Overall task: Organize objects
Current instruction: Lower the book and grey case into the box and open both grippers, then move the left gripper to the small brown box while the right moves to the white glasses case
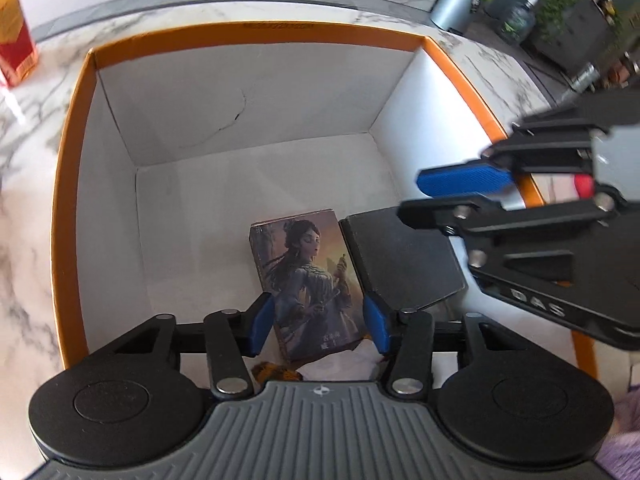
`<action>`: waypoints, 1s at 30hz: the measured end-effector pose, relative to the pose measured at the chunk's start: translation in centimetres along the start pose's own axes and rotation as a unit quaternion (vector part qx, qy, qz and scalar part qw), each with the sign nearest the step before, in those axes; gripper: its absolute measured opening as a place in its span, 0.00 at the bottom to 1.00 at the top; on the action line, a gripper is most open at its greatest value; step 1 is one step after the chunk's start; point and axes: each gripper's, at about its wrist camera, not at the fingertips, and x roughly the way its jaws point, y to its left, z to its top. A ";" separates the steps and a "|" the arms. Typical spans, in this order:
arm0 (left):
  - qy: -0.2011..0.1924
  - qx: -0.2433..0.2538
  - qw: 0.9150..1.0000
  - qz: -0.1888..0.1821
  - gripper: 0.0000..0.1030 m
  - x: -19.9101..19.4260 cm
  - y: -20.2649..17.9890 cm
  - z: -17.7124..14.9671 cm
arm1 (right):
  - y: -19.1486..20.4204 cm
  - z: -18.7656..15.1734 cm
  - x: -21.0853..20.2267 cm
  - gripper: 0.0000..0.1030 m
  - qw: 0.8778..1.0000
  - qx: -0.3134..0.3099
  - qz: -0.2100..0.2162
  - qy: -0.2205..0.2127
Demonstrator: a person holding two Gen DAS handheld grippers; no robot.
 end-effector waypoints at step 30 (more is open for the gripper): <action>-0.127 0.095 0.987 -0.015 0.51 -8.3 -3.7 -1.5 | -3.1 -2.0 -8.1 0.05 0.996 0.073 0.017 -0.055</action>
